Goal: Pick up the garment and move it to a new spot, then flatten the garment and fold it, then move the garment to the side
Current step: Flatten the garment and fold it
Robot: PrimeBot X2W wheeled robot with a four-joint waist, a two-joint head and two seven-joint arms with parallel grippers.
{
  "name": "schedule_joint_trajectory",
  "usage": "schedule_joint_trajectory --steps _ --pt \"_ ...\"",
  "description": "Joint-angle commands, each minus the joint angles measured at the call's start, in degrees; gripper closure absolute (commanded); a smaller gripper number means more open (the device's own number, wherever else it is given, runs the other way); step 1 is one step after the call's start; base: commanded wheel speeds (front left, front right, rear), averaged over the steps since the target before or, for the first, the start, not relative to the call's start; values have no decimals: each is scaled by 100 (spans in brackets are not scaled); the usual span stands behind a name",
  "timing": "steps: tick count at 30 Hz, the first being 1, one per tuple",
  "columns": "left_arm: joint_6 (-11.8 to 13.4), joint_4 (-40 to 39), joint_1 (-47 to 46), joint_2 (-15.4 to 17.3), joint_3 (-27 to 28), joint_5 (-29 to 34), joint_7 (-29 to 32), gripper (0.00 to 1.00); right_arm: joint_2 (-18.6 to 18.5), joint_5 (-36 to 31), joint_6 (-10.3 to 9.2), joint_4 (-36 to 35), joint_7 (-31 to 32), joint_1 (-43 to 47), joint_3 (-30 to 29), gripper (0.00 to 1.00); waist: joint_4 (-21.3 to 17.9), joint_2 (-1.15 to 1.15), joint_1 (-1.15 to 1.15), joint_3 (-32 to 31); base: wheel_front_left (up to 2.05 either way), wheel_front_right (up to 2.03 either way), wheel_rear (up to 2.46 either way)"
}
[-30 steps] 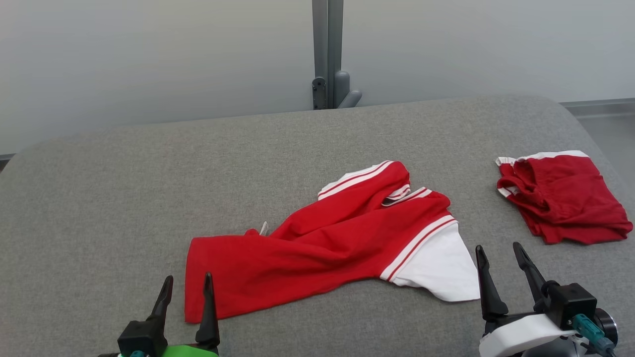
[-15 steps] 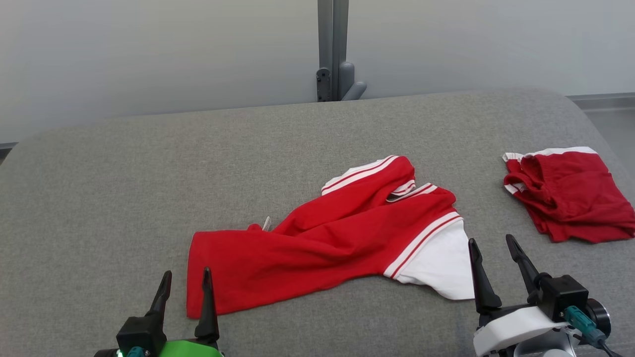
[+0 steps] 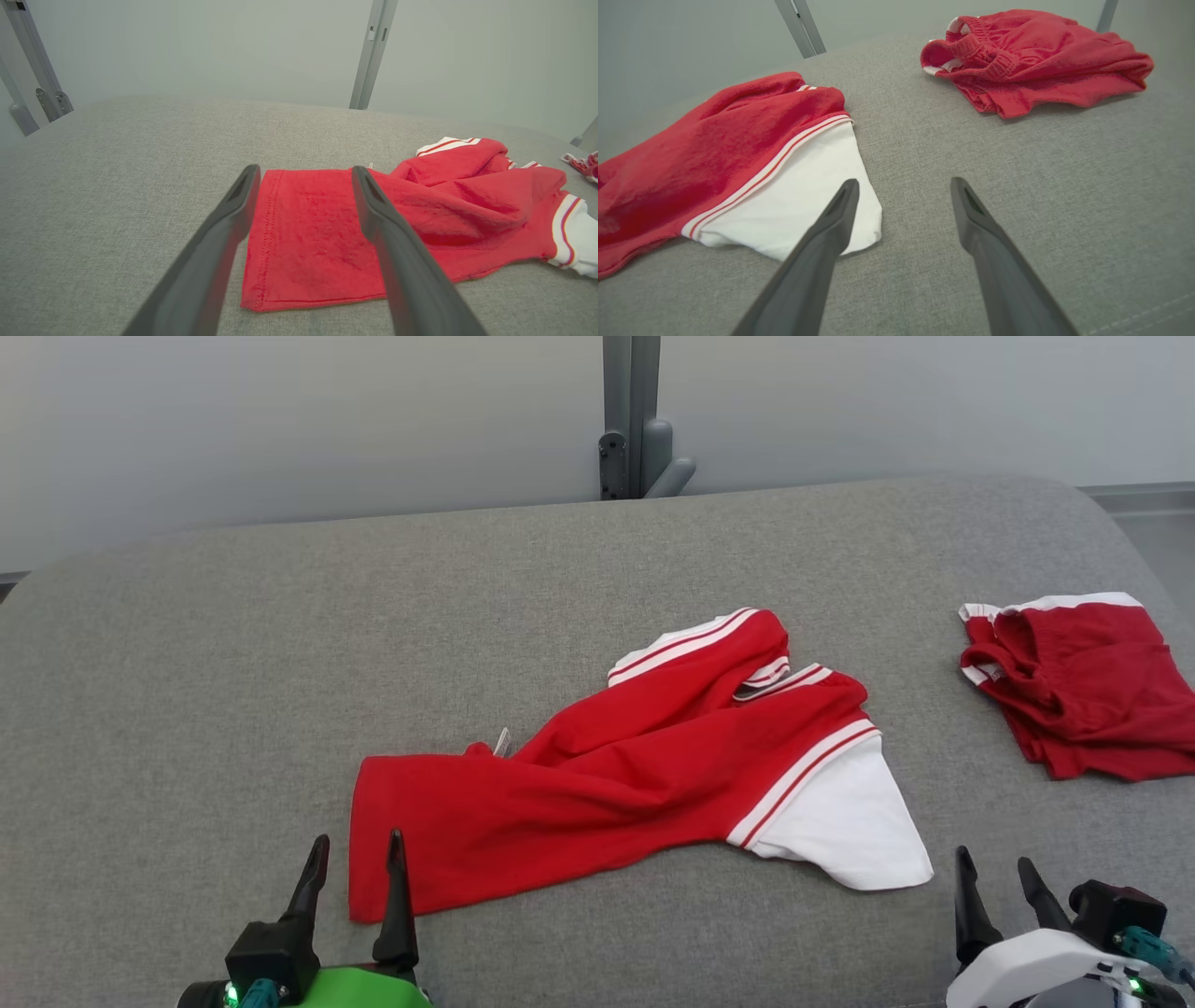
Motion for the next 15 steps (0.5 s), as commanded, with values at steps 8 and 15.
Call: schedule_joint_trajectory --steps 8,15 --pt "34 46 -246 5 -33 10 -17 0 -8 373 -3 901 158 -605 208 0 129 0 0 336 0 0 0" --pt "-49 495 -220 7 -101 -38 -16 0 -7 446 -3 1640 189 -971 410 0 282 0 0 416 0 0 0"
